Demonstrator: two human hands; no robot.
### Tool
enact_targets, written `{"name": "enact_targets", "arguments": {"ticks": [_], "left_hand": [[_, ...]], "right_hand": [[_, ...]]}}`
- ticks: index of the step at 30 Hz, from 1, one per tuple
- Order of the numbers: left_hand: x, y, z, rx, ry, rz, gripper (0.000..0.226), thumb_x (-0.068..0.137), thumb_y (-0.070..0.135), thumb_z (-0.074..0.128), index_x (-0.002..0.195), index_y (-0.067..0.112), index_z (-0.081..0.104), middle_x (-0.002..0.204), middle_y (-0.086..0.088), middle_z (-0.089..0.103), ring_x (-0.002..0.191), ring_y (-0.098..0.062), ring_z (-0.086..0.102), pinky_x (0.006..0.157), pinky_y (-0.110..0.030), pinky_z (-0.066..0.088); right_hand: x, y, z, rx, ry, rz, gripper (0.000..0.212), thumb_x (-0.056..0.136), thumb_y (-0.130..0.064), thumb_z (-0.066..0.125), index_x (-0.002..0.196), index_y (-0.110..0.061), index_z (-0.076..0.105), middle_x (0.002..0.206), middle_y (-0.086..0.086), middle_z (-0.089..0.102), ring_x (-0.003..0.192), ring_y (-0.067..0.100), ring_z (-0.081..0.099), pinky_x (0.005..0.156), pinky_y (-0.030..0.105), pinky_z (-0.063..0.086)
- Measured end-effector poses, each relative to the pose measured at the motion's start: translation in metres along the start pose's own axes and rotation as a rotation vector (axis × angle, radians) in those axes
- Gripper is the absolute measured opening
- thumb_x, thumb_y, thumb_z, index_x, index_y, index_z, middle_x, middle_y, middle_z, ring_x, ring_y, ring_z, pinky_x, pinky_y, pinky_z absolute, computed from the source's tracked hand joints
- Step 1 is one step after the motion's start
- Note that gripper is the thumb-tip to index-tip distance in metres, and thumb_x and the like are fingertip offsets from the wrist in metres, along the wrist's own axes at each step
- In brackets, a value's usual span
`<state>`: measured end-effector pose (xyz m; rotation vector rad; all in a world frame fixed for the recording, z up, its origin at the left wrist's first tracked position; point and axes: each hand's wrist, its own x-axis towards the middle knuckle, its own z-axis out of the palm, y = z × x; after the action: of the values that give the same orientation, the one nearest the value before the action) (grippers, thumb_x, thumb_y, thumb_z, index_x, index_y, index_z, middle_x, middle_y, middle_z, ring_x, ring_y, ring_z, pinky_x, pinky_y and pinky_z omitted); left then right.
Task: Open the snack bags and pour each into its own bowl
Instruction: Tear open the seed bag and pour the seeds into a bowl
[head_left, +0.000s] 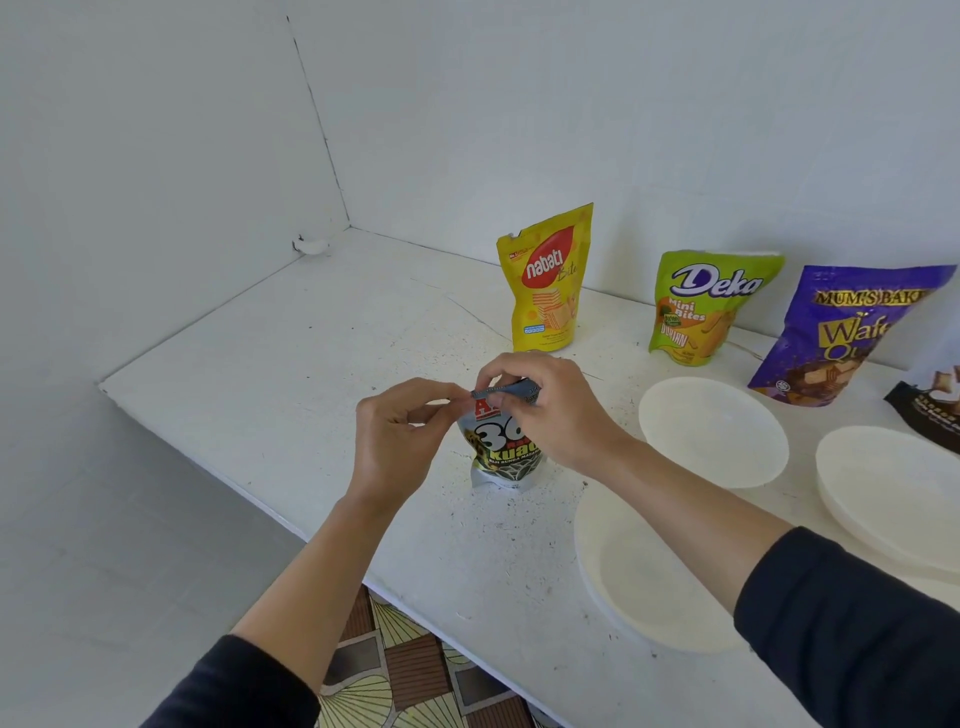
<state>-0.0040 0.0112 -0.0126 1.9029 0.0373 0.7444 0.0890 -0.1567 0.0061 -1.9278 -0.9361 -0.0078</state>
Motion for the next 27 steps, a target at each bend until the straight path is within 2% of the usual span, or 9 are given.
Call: {"name": "enact_targets", "arguments": {"ticks": [4, 7, 14, 22, 27], "left_hand": [[0.003, 0.001, -0.001, 0.023, -0.034, -0.042, 0.008, 0.085, 0.000, 0.078, 0.087, 0.008, 0.077, 0.085, 0.001, 0.077, 0.078, -0.016, 0.078, 0.070, -0.026, 0.060], [0.010, 0.005, -0.005, 0.059, -0.109, -0.074, 0.008, 0.087, 0.001, 0.077, 0.087, 0.009, 0.075, 0.084, 0.002, 0.074, 0.077, -0.014, 0.078, 0.068, -0.022, 0.059], [0.024, 0.006, -0.014, 0.265, -0.275, 0.061, 0.004, 0.089, 0.007, 0.077, 0.092, 0.008, 0.075, 0.085, 0.002, 0.073, 0.075, -0.011, 0.068, 0.075, -0.029, 0.059], [0.014, 0.005, -0.013, 0.088, -0.132, -0.092, 0.013, 0.084, 0.007, 0.082, 0.081, 0.017, 0.074, 0.079, 0.007, 0.073, 0.071, -0.020, 0.073, 0.068, -0.029, 0.060], [0.014, 0.006, -0.009, 0.108, -0.146, -0.048, 0.012, 0.086, 0.006, 0.079, 0.085, 0.017, 0.075, 0.083, 0.007, 0.073, 0.072, -0.019, 0.073, 0.067, -0.023, 0.057]], "right_hand": [[-0.001, 0.001, 0.001, -0.008, 0.007, -0.002, 0.020, 0.088, -0.013, 0.069, 0.093, -0.032, 0.071, 0.089, -0.007, 0.073, 0.094, 0.011, 0.065, 0.077, 0.045, 0.058], [-0.002, 0.000, 0.000, -0.009, 0.020, -0.013, 0.019, 0.088, -0.013, 0.068, 0.095, -0.030, 0.072, 0.090, -0.005, 0.072, 0.094, 0.012, 0.064, 0.076, 0.044, 0.057], [-0.002, -0.002, 0.002, -0.041, 0.027, -0.029, 0.017, 0.086, -0.013, 0.068, 0.095, -0.026, 0.075, 0.088, -0.008, 0.071, 0.090, 0.011, 0.063, 0.077, 0.044, 0.055], [-0.001, -0.004, -0.003, -0.036, 0.062, -0.021, 0.015, 0.084, -0.008, 0.073, 0.089, -0.022, 0.074, 0.080, -0.008, 0.075, 0.079, 0.004, 0.069, 0.066, 0.031, 0.057], [0.001, -0.003, -0.004, -0.052, 0.051, -0.048, 0.013, 0.084, -0.006, 0.073, 0.087, -0.018, 0.075, 0.082, -0.008, 0.075, 0.082, 0.004, 0.068, 0.066, 0.023, 0.056]]}}
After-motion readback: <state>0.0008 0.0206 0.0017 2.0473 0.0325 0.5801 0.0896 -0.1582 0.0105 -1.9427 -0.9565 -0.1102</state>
